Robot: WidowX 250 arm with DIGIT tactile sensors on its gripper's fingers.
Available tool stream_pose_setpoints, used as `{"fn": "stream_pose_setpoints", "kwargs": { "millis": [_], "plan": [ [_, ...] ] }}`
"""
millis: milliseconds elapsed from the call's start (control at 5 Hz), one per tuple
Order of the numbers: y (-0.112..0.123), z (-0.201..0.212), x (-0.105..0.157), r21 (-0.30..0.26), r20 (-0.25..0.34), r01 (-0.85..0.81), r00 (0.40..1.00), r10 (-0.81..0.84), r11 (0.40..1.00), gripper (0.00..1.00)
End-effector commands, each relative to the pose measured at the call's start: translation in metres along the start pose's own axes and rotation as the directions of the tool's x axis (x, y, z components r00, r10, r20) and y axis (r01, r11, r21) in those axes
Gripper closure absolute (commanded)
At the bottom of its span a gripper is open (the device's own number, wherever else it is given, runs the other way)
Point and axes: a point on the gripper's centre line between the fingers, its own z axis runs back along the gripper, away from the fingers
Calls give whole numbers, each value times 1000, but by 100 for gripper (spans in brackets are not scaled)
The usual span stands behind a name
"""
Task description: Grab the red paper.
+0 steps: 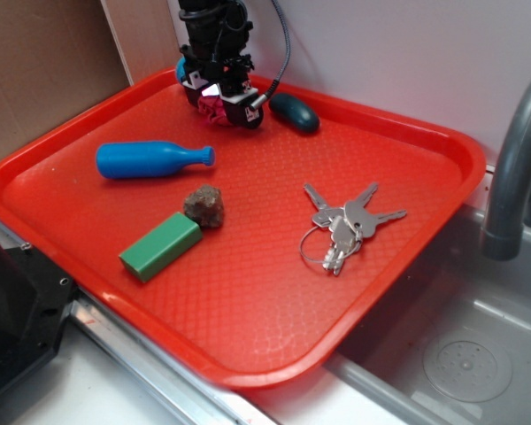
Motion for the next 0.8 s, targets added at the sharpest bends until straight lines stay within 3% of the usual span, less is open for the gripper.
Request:
{"fn": "stream_pose_setpoints", "kwargs": {
  "millis": [0,200,600],
  "plan": [
    [-5,61,-37,-49,30,-34,999,35,998,100],
    [-19,109,-66,-97,53,-12,998,17,995,100],
    [-43,179,-89,-111,111,78,992,-65,991,100]
  ]
}}
